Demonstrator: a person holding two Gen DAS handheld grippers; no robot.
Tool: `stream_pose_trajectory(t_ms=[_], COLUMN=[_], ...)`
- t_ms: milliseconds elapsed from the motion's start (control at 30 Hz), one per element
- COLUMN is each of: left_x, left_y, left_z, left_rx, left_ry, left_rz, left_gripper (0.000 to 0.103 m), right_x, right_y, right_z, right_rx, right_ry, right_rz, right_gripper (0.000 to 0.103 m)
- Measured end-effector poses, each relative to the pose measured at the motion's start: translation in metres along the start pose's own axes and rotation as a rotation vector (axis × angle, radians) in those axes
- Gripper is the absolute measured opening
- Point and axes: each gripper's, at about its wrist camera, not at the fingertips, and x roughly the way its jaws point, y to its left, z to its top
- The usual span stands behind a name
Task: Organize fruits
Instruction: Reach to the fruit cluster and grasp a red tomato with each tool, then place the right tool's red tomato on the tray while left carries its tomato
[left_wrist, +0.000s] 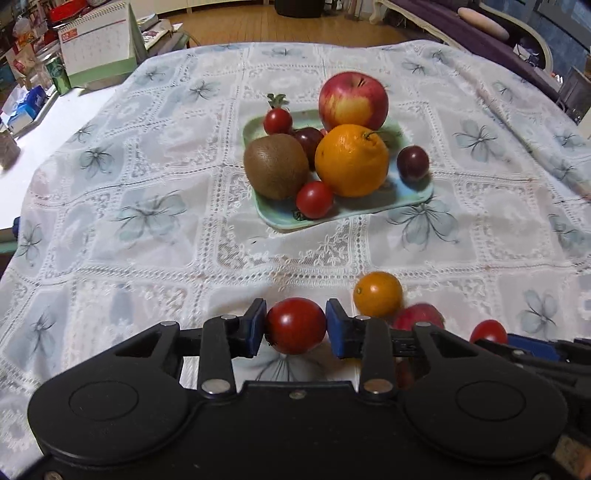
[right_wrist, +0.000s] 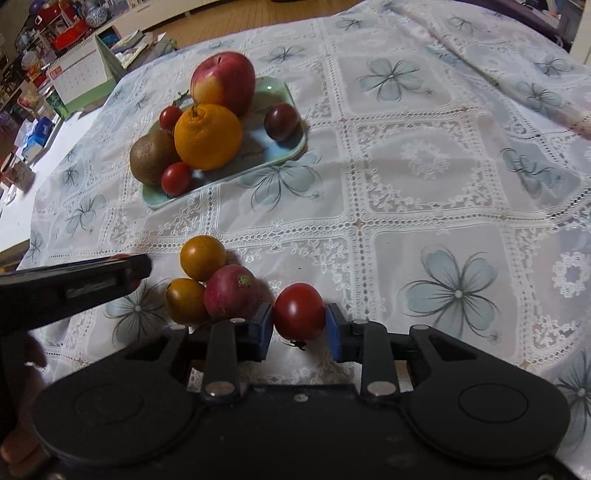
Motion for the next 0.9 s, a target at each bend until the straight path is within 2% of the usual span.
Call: stream_pose_trajectory(t_ms=[200, 500, 700, 900], left_x=[-0.037, -0.082, -0.089, -0.087], left_y=[0.010, 0.022, 0.031, 0.039], left_z=[-0.027, -0.094, -0.139, -0.176], left_rx=[-0.010, 0.029, 0.009, -0.024], left_ry=[0.018, 0.025, 0.030, 0.074], left_rz=[-0.026, -0.057, -0.052, -0.068], left_gripper=[0.043, 0.043, 0.043, 0.043], right_x=[-0.028, -0.065, -0.080, -0.088], right_y=[-0.001, 0.011, 0.022, 0.034], right_z=[-0.017, -0.065, -0.101, -0.127], right_rx=[-0.012, -0.116, -0.172, -0.200], right_ry=[-0.038, -0.036, -0.018, -0.012], right_rz=[0.009, 0.038, 0.091, 0.115], right_gripper=[0.030, 0.030, 0.030, 0.030])
